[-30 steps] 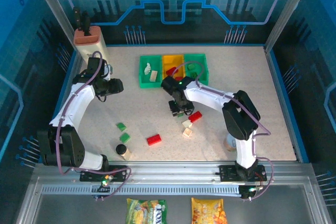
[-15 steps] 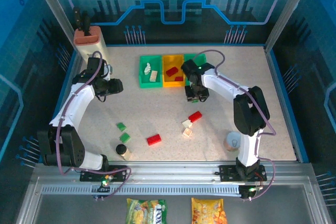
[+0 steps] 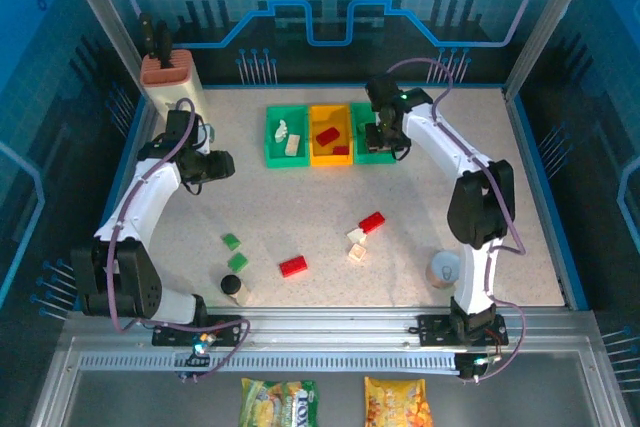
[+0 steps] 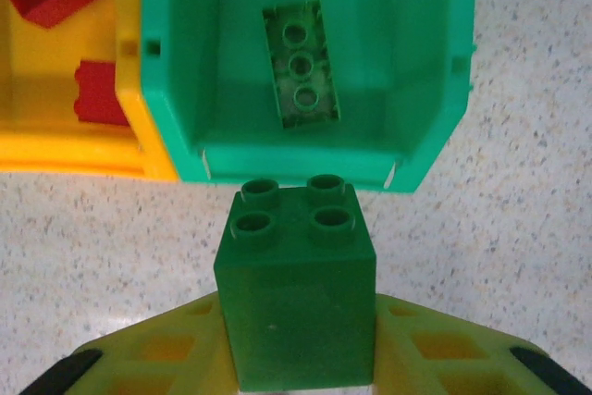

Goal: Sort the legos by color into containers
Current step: Place the lego in the container.

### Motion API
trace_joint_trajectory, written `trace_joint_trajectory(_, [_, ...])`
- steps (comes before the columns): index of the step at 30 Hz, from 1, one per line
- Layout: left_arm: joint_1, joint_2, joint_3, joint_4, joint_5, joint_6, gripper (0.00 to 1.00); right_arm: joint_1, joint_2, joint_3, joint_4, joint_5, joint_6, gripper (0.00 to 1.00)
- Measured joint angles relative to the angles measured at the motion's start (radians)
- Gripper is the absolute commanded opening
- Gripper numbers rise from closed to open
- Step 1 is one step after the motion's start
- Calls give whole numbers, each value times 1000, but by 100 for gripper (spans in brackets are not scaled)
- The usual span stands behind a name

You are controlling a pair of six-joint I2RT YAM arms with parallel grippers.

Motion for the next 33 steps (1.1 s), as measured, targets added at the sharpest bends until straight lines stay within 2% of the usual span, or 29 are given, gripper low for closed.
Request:
trace_joint_trajectory(20, [2,0,-3,7,16,0,54,-37,415,505,-54,77,-72,37])
trace_joint_trajectory(30, [2,0,-3,10,23,0,54,-39,501,538,-43,137,-72,37])
trace_joint_trajectory(33, [2,0,-3,10,23,0,54,-39,509,538,-35,148,-72,40])
